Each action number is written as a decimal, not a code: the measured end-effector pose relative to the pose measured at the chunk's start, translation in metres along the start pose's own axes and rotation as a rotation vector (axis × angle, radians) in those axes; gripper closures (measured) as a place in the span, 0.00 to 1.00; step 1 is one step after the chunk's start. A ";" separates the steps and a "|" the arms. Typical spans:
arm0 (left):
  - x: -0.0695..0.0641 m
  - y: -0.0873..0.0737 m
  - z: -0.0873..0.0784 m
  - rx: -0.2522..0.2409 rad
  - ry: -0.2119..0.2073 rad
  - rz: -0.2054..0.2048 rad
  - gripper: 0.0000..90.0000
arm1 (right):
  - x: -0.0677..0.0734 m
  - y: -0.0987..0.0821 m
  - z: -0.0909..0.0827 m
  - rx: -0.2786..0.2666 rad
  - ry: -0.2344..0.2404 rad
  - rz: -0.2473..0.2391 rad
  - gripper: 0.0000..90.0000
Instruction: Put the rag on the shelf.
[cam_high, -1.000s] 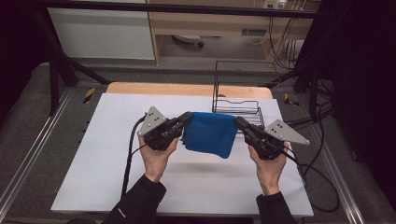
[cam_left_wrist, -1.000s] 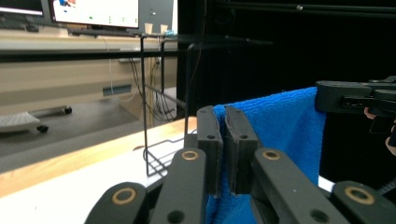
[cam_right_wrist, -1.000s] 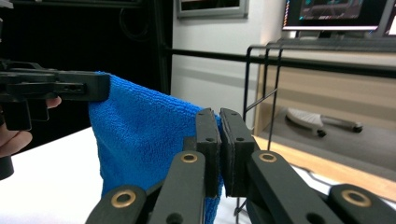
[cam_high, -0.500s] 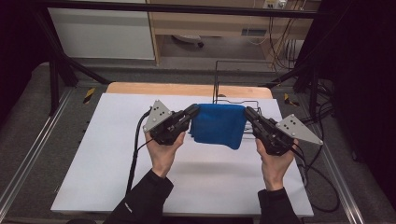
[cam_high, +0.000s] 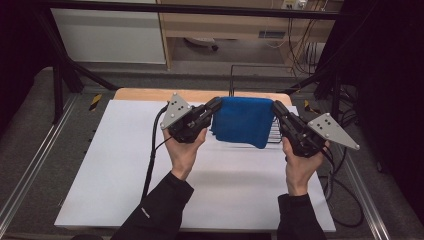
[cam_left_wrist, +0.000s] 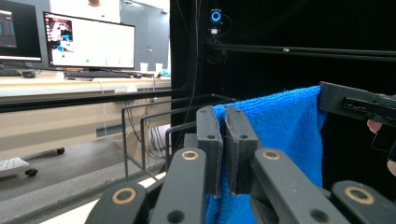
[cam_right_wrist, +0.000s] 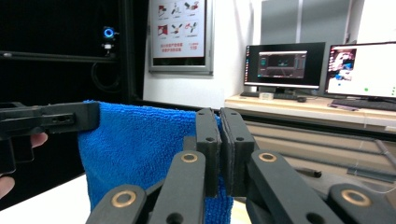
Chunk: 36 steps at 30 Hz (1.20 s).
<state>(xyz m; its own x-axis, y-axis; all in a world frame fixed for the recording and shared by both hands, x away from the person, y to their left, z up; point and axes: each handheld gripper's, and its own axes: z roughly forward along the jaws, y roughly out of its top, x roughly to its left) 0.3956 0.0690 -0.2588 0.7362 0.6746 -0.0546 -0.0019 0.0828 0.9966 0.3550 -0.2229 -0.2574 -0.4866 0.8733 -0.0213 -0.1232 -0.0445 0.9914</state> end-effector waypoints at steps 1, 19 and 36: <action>0.000 0.001 0.002 -0.004 -0.001 -0.002 0.95 | -0.002 0.002 0.001 -0.001 -0.007 -0.004 0.97; -0.007 0.031 0.046 -0.029 -0.017 -0.001 0.95 | -0.035 0.034 0.014 -0.025 -0.093 -0.029 0.97; -0.007 0.057 0.084 -0.039 -0.022 -0.015 0.95 | -0.066 0.059 0.026 -0.044 -0.138 -0.017 0.97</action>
<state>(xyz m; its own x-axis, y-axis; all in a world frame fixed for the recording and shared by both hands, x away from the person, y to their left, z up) 0.4470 0.0077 -0.1965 0.7510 0.6568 -0.0678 -0.0166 0.1214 0.9925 0.4024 -0.2700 -0.1945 -0.3614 0.9323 -0.0167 -0.1698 -0.0482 0.9843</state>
